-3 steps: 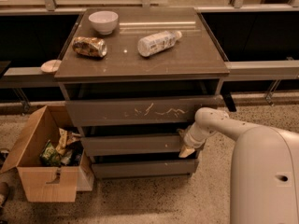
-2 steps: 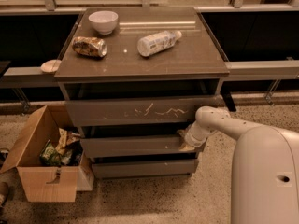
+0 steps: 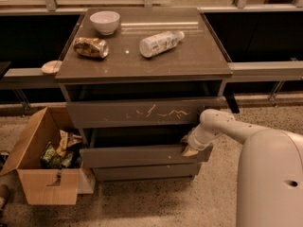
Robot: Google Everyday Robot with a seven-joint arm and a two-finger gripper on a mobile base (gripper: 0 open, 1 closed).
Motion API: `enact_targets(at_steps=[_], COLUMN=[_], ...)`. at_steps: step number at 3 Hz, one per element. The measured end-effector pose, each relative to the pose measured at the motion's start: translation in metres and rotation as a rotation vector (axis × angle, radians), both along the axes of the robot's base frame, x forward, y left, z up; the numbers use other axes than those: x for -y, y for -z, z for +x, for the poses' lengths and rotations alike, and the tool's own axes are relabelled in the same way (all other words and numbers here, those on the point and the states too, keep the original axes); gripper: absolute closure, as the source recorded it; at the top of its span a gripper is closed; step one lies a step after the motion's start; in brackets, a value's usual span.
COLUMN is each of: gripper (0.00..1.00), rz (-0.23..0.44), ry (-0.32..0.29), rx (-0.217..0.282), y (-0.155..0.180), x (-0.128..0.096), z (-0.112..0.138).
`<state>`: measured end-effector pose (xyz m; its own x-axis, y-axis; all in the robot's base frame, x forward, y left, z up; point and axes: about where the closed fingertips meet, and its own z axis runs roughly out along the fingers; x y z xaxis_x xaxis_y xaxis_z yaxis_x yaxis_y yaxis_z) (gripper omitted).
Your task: Open middle drawer
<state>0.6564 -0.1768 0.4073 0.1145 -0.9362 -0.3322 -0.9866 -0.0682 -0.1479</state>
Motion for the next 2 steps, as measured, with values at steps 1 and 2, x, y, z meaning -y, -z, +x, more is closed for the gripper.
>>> enact_targets(at_steps=[1,2], gripper=[0.74,0.51], rz=[0.000,0.000], ry=[0.000,0.000], rx=[0.000,0.000], y=[-0.0001,-0.0001], x=[0.0000,0.0000], z=[0.0000,0.0000])
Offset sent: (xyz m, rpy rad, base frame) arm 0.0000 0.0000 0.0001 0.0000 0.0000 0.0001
